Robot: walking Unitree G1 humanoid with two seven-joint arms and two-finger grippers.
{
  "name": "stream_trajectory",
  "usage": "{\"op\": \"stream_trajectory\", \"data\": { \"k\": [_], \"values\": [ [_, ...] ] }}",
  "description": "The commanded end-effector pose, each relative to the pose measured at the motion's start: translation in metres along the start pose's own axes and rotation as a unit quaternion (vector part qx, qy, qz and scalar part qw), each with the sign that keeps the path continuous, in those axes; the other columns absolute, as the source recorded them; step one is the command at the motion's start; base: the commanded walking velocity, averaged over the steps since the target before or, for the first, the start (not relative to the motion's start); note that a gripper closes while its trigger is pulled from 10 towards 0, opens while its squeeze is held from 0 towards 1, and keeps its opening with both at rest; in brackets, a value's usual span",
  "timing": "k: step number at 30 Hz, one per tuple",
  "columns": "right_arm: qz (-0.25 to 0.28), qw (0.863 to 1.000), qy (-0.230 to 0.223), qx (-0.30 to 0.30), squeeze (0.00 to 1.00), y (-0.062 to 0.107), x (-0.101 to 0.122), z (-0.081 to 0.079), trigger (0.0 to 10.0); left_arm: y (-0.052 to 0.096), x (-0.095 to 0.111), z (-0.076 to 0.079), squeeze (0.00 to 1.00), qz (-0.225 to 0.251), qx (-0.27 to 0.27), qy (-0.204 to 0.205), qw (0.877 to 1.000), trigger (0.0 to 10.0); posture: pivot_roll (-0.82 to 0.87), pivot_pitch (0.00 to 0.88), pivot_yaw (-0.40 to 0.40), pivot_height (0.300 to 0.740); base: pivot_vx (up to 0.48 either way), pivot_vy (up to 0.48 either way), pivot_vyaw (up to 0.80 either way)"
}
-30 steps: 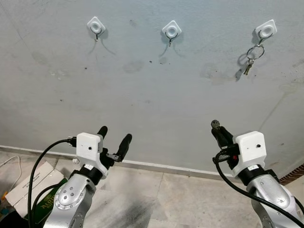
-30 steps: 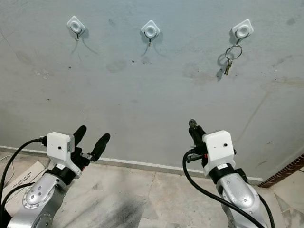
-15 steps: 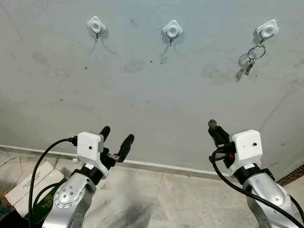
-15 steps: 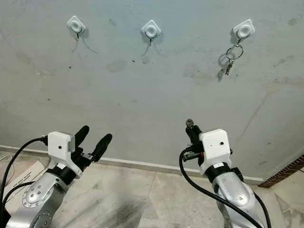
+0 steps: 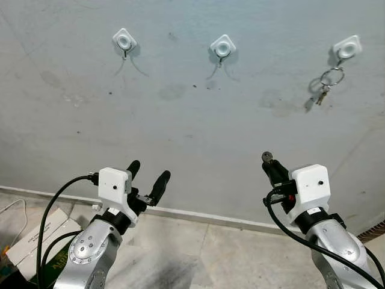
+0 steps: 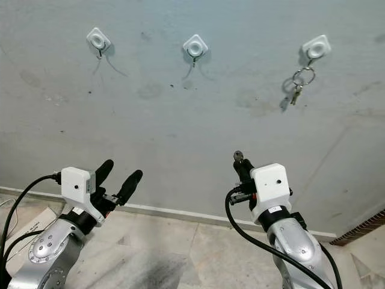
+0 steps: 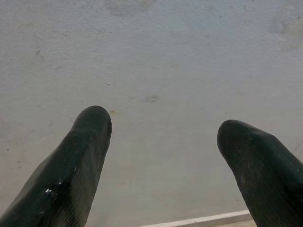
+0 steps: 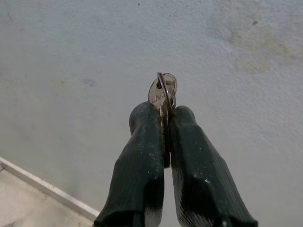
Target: Hang keys on a hook
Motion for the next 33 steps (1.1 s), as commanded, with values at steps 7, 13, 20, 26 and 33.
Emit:
{"op": "stream_trajectory", "data": {
  "k": [7,13,20,26,33],
  "values": [
    [0.008,1.000,0.000,0.007,0.00,-0.0020,0.0059,-0.0031,10.0,0.0004,0.0016,0.0014,0.00,-0.002,-0.006,-0.005,1.000,10.0,-0.05,0.085,0.050,0.740,0.298,0.000,0.00],
    [0.009,1.000,0.002,0.008,0.00,-0.0026,0.0063,-0.0031,10.0,-0.0010,0.0015,0.0003,0.00,-0.002,-0.004,-0.005,1.000,10.0,-0.05,0.085,0.050,0.740,0.311,0.000,0.00],
    [0.008,1.000,0.002,0.010,0.00,-0.0027,0.0060,-0.0039,10.0,-0.0014,0.0006,0.0010,0.00,-0.005,-0.005,-0.005,1.000,10.0,-0.06,0.089,0.049,0.740,0.319,0.000,0.00],
    [0.008,1.000,0.002,0.012,0.00,-0.0031,0.0061,-0.0050,10.0,-0.0013,-0.0007,0.0022,0.00,-0.007,-0.007,-0.004,1.000,10.0,-0.06,0.089,0.049,0.740,0.321,0.000,0.00],
    [0.008,1.000,0.002,0.014,0.00,-0.0038,0.0059,-0.0054,10.0,-0.0011,-0.0007,0.0029,0.00,-0.005,-0.006,-0.004,1.000,10.0,-0.05,0.092,0.048,0.740,0.188,0.000,0.00]
  ]
}}
Point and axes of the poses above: a point about 5 cm out from each wrist's last joint towards the gripper, its own y axis pointing back from the gripper into the wrist, its own x axis along the axis of the wrist's last joint, z = x × y, the point moved 5 cm from there along -y, pointing out of the wrist towards the gripper, and after that the axes turned 15 degrees about y, right-handed, at the moved point
